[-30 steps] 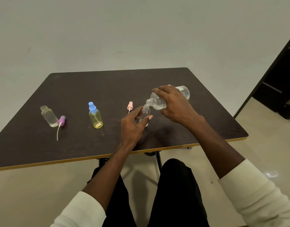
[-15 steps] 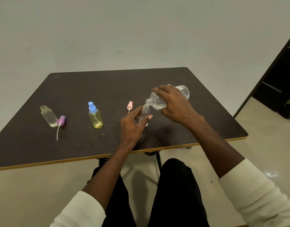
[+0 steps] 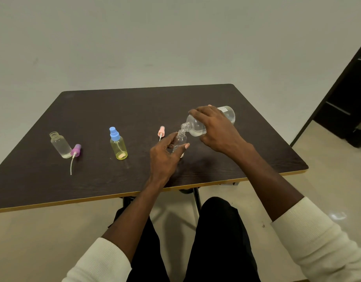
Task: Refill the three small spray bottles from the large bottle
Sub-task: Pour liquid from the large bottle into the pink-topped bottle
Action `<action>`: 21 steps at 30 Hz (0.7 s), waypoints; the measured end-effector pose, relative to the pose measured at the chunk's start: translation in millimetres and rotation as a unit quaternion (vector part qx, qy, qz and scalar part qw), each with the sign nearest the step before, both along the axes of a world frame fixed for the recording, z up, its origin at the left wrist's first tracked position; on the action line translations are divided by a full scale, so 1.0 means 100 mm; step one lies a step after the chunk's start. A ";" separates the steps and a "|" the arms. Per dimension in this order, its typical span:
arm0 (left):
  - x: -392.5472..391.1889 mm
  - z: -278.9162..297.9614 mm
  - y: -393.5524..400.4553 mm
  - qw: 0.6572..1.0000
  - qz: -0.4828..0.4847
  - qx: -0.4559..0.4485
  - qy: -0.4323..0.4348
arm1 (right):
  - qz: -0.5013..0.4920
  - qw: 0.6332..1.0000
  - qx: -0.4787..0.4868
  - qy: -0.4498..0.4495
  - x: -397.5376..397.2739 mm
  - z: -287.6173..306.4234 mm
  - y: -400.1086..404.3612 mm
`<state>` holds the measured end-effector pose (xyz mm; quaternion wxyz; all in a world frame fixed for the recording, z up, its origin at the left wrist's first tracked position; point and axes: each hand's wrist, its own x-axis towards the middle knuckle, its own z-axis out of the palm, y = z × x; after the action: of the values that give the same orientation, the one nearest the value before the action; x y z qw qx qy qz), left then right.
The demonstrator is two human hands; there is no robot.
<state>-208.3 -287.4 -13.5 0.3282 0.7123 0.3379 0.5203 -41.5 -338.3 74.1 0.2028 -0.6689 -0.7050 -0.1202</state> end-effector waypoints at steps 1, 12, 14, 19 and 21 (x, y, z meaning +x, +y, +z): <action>0.00 0.00 0.00 1.000 0.002 -0.005 0.000 | 0.001 1.000 0.000 0.000 0.00 0.00 0.00; -0.02 0.02 -0.03 1.000 0.004 -0.025 -0.005 | 0.002 1.000 0.001 0.001 -0.01 0.00 -0.01; -0.02 0.01 -0.03 1.000 0.006 -0.025 -0.004 | 0.003 1.000 0.002 0.001 -0.01 0.01 -0.01; -0.02 0.00 -0.02 0.999 0.003 -0.036 -0.008 | 0.003 1.000 0.003 -0.001 -0.01 0.02 -0.02; -0.02 0.00 -0.02 0.999 0.001 -0.033 -0.006 | 0.003 1.000 0.002 0.002 -0.01 0.02 -0.01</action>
<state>-210.3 -289.6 -13.1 0.3529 0.6975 0.3541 0.5134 -42.2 -339.2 76.0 0.2061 -0.6664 -0.7064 -0.1201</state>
